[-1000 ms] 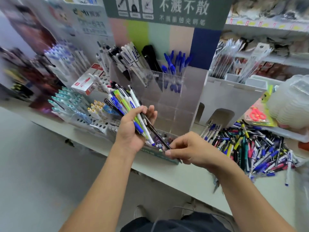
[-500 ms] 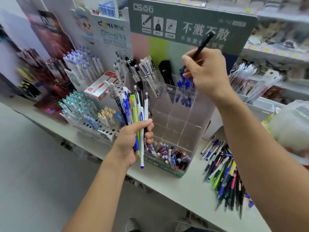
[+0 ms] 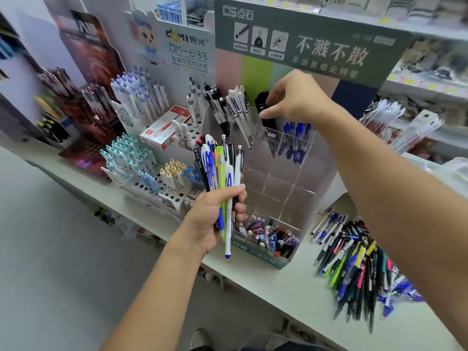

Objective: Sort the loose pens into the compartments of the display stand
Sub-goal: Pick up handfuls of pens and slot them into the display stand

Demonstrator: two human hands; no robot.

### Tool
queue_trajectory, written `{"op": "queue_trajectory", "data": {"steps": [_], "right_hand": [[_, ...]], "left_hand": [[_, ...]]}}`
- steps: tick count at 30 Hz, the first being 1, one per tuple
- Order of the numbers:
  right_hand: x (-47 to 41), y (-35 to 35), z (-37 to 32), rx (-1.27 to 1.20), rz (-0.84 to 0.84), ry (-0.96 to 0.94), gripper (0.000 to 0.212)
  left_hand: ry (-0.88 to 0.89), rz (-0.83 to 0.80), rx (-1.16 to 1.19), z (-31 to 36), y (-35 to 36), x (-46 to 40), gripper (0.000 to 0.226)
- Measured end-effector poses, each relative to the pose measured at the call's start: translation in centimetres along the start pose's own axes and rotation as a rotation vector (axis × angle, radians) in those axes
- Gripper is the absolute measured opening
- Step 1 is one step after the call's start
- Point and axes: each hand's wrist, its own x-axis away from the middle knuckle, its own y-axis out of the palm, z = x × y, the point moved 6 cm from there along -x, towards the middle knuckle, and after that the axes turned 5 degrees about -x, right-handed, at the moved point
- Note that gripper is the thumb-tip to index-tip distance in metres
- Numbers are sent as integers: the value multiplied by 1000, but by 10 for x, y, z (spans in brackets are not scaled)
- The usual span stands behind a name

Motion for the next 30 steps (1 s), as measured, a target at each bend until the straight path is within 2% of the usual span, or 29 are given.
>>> {"op": "queue_trajectory", "data": {"steps": [7,9,10,11,13,14,15,18,21,23,26,28,30], "right_hand": [[-7,9,-19,197,232,-13,30],[24,4,-24,92,353,-57,31],[47,5,-25,-20,352,-64,33],[70,14,-24,-149,266,-42,37],[117,48,-20,-418,-71,102,46],[135,64,-15,-559,-189,186,46],[146,75,-7,-693,-218,247,45],[154,82,21,-919,-77,351,34],[155,75,35,-903,11,362,21],[157,74,37,-898,-14,344,16],[161,80,36,-973,-87,340,16],[161,81,39,-1036,-77,359,16],[160,82,43,-1096,-45,379,18]], "left_hand": [[-77,-86,117,-5,-5,10,29],[-84,-119,142,-7,-5,13,26],[-83,-134,146,-8,-5,14,24],[-80,-147,137,-9,-5,15,21],[-89,-171,78,-13,-3,18,16],[-104,-181,33,-16,0,19,12],[-120,-183,-19,-19,2,20,7],[-149,-149,-138,-31,6,21,6],[-146,-65,-232,-42,7,16,19],[-129,-21,-357,-46,8,11,29],[-113,-29,-490,-47,13,10,19],[-121,-69,-456,-47,16,11,17],[-131,-111,-315,-46,18,11,20]]}}
